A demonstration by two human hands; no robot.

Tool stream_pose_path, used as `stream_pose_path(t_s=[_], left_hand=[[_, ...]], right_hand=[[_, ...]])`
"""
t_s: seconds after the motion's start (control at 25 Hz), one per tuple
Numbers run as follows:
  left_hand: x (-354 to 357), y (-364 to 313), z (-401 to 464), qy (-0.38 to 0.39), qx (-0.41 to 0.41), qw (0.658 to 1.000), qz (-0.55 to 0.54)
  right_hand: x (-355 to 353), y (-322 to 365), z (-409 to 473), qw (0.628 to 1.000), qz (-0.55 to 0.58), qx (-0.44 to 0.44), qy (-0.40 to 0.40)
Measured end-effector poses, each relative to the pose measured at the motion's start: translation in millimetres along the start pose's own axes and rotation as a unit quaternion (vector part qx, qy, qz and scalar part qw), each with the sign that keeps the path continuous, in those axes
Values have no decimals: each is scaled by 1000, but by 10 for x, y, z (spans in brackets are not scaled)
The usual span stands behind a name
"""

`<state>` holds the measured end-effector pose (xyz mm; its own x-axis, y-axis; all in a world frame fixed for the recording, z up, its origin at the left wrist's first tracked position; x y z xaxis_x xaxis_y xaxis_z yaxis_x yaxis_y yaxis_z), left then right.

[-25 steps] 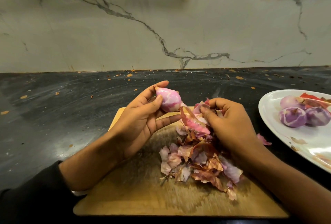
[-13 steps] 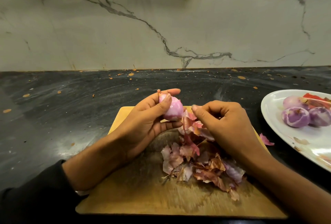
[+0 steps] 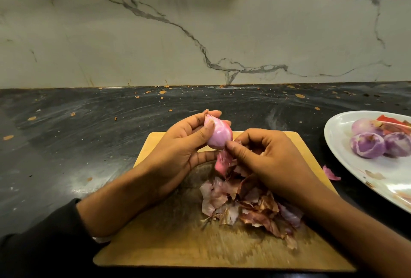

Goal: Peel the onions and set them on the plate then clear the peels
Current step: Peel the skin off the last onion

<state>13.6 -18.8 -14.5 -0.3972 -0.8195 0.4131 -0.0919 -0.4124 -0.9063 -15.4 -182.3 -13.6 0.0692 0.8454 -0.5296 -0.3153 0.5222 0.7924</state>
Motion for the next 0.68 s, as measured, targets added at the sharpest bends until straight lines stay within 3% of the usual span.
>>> stream_pose_path(t_s=[0.24, 0.68], left_hand=[[12, -8, 0, 1, -13, 1000, -19], [-1, -12, -6, 5, 1, 1000, -3]], right_hand=[[-1, 4, 12, 998, 53, -14, 38], [-55, 57, -28, 999, -2, -32, -12]])
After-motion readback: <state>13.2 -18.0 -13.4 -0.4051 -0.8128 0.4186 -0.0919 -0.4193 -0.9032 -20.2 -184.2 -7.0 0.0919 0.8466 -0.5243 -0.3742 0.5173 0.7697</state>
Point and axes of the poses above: each hand's wrist, its own z-axis towards the middle knuckle, its own x-axis out of the palm, y = z × x, the point moved 4 cm from there along z, towards the middle knuckle, and after that the axes turned 8 degrees about -z, right-handed, at the moved point
